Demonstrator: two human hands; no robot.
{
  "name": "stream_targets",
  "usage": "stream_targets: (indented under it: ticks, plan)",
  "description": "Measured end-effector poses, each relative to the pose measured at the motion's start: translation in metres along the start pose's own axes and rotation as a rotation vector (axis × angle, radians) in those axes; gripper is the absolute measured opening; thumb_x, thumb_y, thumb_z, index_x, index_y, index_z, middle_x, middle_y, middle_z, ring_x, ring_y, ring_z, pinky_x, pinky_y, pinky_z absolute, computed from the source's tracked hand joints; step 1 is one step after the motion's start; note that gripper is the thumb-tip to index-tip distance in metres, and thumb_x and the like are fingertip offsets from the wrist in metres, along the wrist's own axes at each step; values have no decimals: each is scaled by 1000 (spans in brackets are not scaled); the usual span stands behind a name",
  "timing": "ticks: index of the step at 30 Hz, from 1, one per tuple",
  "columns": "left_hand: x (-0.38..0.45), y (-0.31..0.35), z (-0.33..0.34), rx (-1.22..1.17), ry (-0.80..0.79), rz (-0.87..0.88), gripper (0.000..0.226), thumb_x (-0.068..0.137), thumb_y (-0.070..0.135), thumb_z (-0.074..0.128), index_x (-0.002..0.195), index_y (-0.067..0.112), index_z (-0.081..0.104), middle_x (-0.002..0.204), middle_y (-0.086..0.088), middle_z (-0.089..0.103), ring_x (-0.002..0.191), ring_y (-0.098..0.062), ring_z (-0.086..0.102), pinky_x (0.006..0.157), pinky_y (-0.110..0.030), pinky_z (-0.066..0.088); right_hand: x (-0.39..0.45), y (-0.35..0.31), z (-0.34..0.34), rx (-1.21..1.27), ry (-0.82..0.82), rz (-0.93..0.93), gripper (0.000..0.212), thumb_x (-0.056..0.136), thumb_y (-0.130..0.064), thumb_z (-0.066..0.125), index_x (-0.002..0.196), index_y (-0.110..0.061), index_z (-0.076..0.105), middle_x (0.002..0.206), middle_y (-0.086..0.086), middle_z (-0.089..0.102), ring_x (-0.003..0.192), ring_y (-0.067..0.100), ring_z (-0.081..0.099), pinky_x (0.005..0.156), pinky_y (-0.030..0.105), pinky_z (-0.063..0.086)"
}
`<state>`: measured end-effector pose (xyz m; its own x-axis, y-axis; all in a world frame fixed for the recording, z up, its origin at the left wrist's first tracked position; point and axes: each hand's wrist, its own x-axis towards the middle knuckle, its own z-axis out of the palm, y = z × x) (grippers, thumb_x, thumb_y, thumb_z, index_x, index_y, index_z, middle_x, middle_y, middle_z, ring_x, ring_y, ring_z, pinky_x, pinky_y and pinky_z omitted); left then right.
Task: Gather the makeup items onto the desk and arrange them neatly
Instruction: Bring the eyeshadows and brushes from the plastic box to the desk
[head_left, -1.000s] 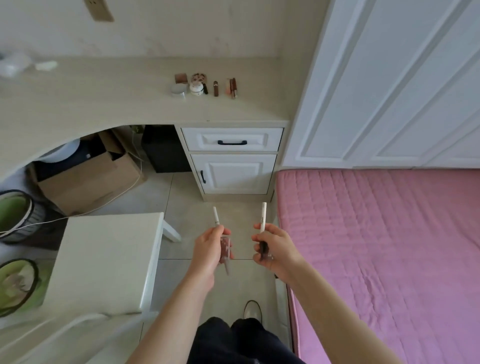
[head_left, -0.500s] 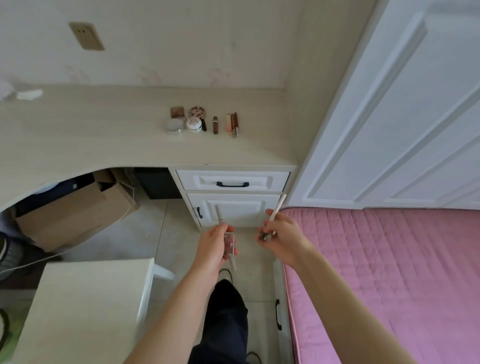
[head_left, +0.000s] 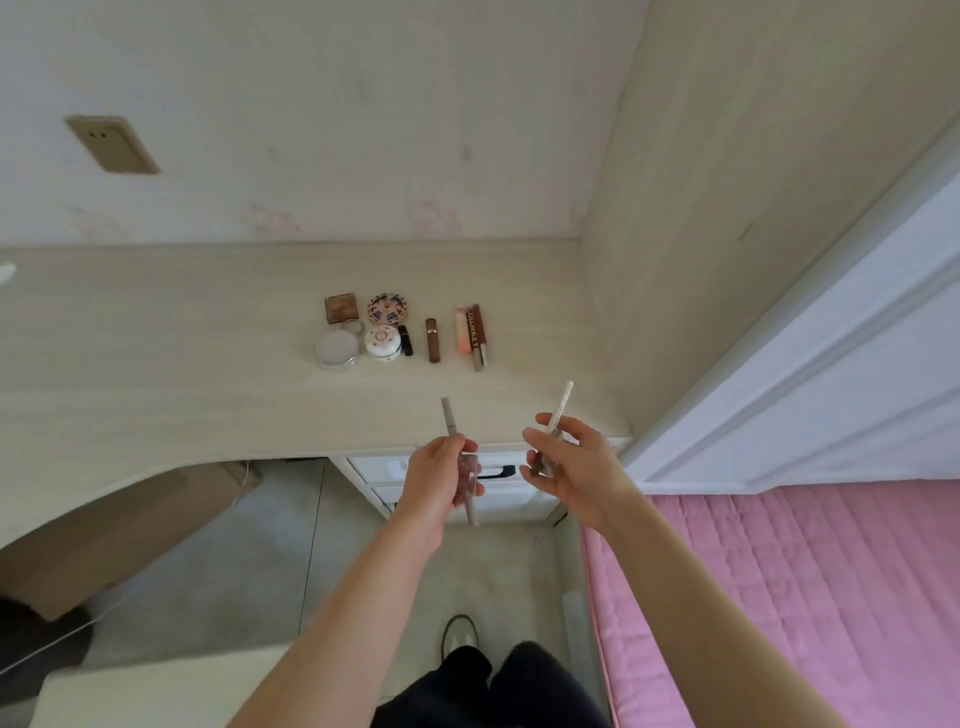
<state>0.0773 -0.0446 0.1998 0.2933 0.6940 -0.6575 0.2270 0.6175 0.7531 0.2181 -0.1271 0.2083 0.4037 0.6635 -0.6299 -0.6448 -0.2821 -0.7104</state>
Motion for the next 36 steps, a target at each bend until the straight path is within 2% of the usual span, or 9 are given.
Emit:
stream_targets:
  ticks: [9, 13, 15, 21, 26, 29, 31, 33, 36]
  plan:
    - [77, 39, 44, -18, -40, -93, 18, 93, 16, 45, 92, 6, 60, 53, -1, 56, 42, -16, 54, 66, -34, 45, 68, -40, -5, -175, 122, 20, 24, 77, -8, 78, 95, -7, 63, 66, 7, 54, 53, 20, 56, 57, 29, 54]
    - [99, 53, 64, 8, -87, -156, 10, 92, 13, 51, 90, 8, 59, 64, -4, 58, 61, -21, 60, 55, -27, 41, 98, -56, -12, -253, 155, 15, 16, 78, -5, 75, 91, -8, 65, 66, 5, 56, 52, 17, 53, 53, 27, 52]
    - [111, 60, 73, -9, -115, -164, 6, 89, 6, 53, 93, 7, 57, 70, -7, 57, 66, -23, 62, 56, -27, 40, 118, -64, -16, -284, 193, 5, 15, 80, 0, 68, 93, -7, 65, 66, 6, 54, 48, 16, 49, 50, 25, 49]
    - [146, 66, 94, -52, -190, -112, 31, 87, -3, 58, 115, 9, 51, 86, -11, 59, 69, -22, 63, 64, -29, 43, 155, -76, -24, -302, 166, 64, 19, 87, 2, 52, 101, -5, 64, 68, 6, 49, 53, 16, 45, 55, 26, 48]
    - [172, 66, 110, 29, -132, -92, 34, 85, 0, 65, 117, 0, 52, 91, -12, 65, 67, -19, 66, 54, -22, 47, 178, -78, -32, -346, 209, 94, 19, 88, 2, 54, 102, -8, 63, 75, 8, 57, 61, 18, 56, 66, 32, 58]
    - [191, 67, 119, 86, -85, -73, 30, 86, 5, 67, 113, -1, 56, 99, -17, 69, 71, -21, 67, 56, -24, 48, 193, -78, -32, -422, 230, 117, 17, 88, -2, 56, 102, -10, 61, 83, 9, 61, 64, 19, 60, 67, 35, 60]
    - [202, 68, 124, 156, -51, -43, 30, 86, 5, 66, 113, 1, 53, 101, -18, 68, 73, -23, 67, 55, -24, 47, 204, -78, -30, -474, 236, 123, 10, 89, -4, 57, 94, -13, 60, 86, 10, 61, 66, 20, 61, 67, 36, 60]
    - [212, 70, 128, 221, -28, -16, 30, 86, 2, 64, 113, 4, 51, 97, -15, 67, 74, -24, 65, 57, -26, 50, 216, -77, -27, -534, 254, 110, 14, 89, -3, 57, 82, -15, 58, 85, 12, 60, 66, 21, 59, 63, 35, 58]
    - [225, 72, 134, 291, -24, -15, 26, 88, 0, 60, 112, 3, 51, 93, -13, 63, 73, -26, 64, 60, -28, 52, 232, -77, -23, -633, 287, 96, 12, 87, -3, 57, 80, -13, 60, 86, 15, 62, 66, 24, 59, 59, 36, 59]
